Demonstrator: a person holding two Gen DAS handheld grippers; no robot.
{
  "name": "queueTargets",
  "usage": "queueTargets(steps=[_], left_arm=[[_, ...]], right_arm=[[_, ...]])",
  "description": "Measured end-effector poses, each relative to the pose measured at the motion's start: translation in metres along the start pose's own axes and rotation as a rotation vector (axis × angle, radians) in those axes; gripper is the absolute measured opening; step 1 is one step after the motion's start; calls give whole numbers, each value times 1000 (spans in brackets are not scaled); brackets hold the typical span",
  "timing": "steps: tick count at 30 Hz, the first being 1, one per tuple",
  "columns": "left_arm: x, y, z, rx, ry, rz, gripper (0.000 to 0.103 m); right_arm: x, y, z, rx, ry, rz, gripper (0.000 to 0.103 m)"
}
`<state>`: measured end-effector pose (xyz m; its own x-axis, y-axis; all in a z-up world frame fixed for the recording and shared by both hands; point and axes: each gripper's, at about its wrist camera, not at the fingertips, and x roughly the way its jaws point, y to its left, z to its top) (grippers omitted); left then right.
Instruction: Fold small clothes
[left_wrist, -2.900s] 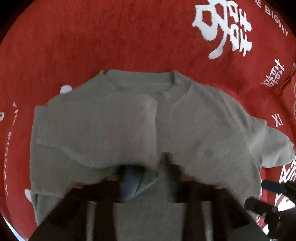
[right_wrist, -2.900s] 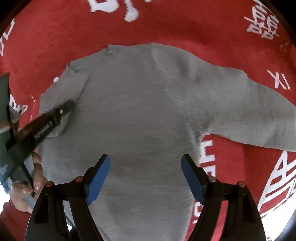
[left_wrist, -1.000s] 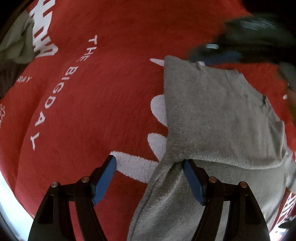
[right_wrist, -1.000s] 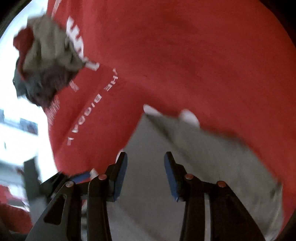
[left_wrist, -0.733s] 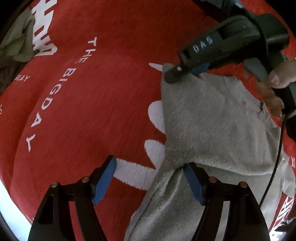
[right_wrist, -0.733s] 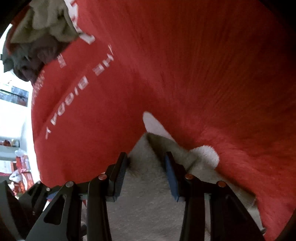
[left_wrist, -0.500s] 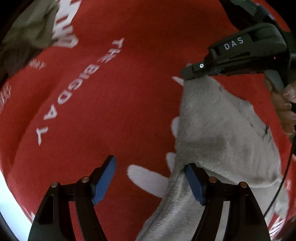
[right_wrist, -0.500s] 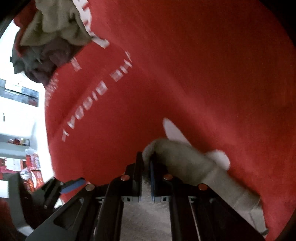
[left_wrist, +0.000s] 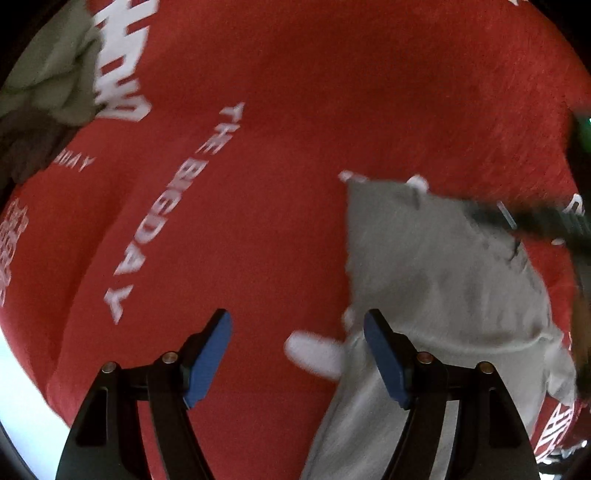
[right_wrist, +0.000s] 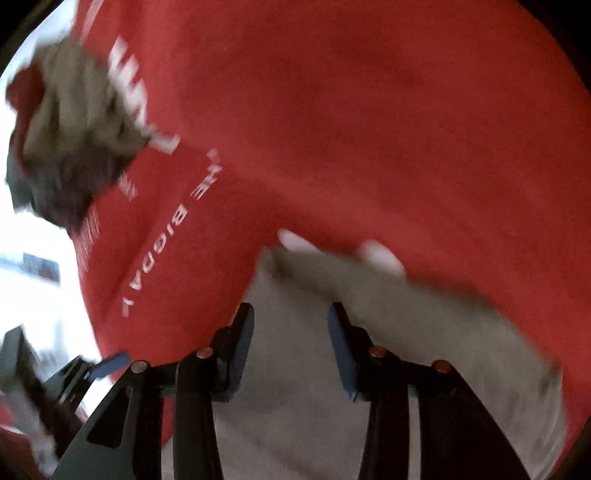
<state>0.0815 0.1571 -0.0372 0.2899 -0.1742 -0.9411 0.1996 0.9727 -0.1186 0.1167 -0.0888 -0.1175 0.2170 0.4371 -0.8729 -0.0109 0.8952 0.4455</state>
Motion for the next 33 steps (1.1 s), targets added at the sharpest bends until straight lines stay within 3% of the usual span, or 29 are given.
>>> queueTargets(steps=[3,5,8,11,14,15,16,18,23,26,27,29,30,32,33], left_arm=[[21,-26,9,81,6,15,75],[46,-37,3,154,49,79,75],[52,-28,-5,146,48,88,86],[46,-26,-3,159,62,118,87],[33,-34,2,172,60,126,87],[29,-38,3,177,54,121,87],[24,-44,4,183,47,114,87],[16,-59,2,201,37,96,87],[29,-96,-17,245,90,85,87],[33,-112,-30,255,116,74,87],[32,-117,-34,260,121,67,87],[28,-131,-42,278,137,52,87],[26,-137,-46,288,144,49,87],[23,-150,-52,316,164,46,87],[21,-156,-55,327,172,43,87]], right_arm=[[-38,-52,-56,208,-34,-32,45],[-60,-88,-103,365,-60,-78,45],[-79,-130,-155,568,-95,-121,45],[-90,-177,-198,807,-158,-90,45],[-88,-203,-215,960,-238,0,45],[-88,-208,-216,993,-274,39,45],[-88,-211,-215,1007,-298,70,37],[-90,-213,-211,996,-318,85,7],[-84,-213,-221,929,-247,-59,4],[-90,-215,-228,904,-257,-47,0],[-95,-215,-230,887,-254,-50,7],[-106,-213,-233,834,-229,-69,9],[-111,-211,-235,814,-226,-77,15],[-120,-203,-241,778,-216,-91,38],[-123,-201,-244,773,-213,-90,54]])
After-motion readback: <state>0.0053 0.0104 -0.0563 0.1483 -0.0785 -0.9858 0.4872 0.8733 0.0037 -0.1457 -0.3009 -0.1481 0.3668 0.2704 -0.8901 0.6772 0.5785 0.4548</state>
